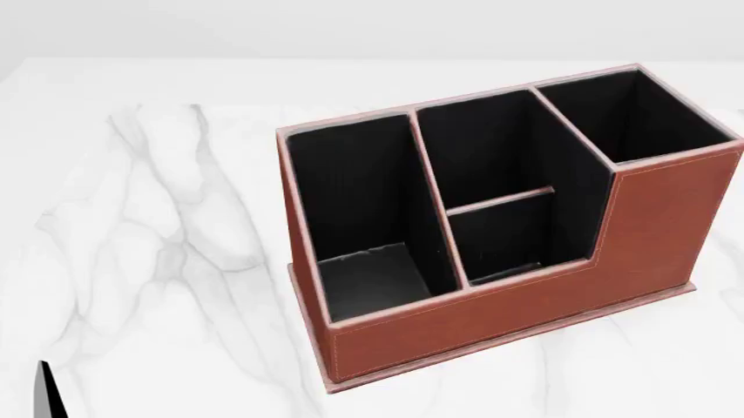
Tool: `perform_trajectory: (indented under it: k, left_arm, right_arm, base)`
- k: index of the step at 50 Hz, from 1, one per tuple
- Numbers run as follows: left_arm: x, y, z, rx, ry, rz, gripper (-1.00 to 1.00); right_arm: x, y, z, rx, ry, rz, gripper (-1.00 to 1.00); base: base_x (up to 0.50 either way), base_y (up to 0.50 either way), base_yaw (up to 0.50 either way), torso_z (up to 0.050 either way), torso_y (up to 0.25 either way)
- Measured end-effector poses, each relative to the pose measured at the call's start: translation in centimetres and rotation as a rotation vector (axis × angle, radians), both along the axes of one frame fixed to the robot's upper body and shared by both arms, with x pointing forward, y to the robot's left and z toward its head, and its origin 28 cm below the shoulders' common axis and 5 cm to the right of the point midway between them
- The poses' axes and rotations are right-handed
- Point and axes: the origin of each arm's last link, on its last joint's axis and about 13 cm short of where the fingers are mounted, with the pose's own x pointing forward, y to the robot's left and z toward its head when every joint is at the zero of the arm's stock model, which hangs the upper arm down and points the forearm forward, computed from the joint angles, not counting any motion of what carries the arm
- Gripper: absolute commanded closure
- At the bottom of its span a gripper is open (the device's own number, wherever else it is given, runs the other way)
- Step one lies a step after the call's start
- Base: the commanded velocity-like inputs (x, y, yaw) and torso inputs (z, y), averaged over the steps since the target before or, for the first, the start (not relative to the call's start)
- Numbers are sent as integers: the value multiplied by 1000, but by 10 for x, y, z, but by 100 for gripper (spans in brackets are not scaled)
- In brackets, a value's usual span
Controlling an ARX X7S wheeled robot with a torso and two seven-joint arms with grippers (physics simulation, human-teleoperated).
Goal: Pick up the book and place it in the left compartment of the caddy.
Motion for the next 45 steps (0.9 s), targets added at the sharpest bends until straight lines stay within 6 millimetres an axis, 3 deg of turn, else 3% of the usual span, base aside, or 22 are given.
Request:
perform_trajectory:
  k: [42,43,45]
  left_arm:
    - [0,0,1,0,-1,1,-100]
    - [0,0,1,0,-1,0,-100]
    - [0,0,1,0,-1,0,-100]
  right_arm:
    - [13,-6,-23,119,153,-26,-100]
    - [13,-6,-23,122,156,-24,100]
    - [14,-7,-24,129,159,-21,100]
  base:
    - [0,0,0,0,0]
    - [0,0,0,0,0]
    - [0,0,0,0,0]
